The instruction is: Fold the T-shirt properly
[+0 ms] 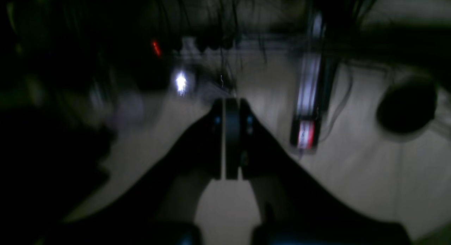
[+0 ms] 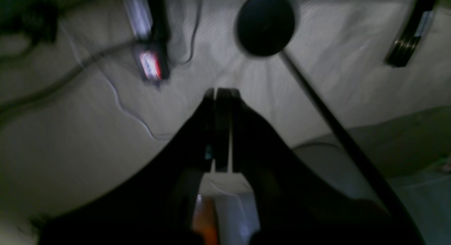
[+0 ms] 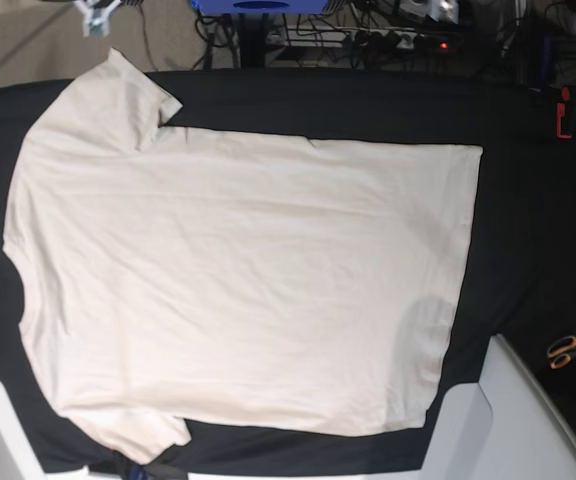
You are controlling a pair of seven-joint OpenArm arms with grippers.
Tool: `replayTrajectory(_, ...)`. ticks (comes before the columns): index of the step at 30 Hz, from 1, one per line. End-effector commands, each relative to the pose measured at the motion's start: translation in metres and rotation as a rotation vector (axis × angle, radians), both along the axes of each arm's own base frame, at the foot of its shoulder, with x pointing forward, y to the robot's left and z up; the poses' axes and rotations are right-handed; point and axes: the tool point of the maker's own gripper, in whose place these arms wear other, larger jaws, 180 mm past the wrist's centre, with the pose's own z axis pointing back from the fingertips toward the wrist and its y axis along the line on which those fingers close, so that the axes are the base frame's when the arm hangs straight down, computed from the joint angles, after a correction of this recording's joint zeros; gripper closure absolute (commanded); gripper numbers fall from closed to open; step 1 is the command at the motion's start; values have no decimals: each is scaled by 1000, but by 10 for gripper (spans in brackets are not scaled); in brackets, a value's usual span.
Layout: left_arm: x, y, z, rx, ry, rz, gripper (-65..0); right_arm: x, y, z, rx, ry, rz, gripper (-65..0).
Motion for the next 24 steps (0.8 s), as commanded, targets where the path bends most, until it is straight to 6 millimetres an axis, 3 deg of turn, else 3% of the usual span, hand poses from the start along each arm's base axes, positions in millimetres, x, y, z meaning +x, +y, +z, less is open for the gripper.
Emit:
replayTrajectory(1, 4, 7, 13, 6, -37, -4, 0, -11, -5, 10, -13, 21, -20, -6)
replayTrajectory(5, 41, 15, 62, -8, -187, -5, 0, 18, -24, 52, -66, -79, -38, -6)
replayTrajectory(9, 83, 42, 123, 61, -370, 32, 0, 71, -39, 103, -105, -274, -49, -9)
replayTrajectory(15, 126, 92, 193, 197, -591, 144, 0, 167, -23, 156, 225, -631, -152, -17)
replayTrajectory(17, 135, 96, 203, 211, -626, 148, 0, 181, -21, 163, 306, -667, -144, -39)
replayTrajectory(22, 144, 94, 200, 192, -624, 150, 0, 196, -9, 157, 461, -646, -54, -299)
replayTrajectory(24, 147, 85, 190, 139, -571, 121, -7, 196, -13, 151, 493, -657, -64, -338)
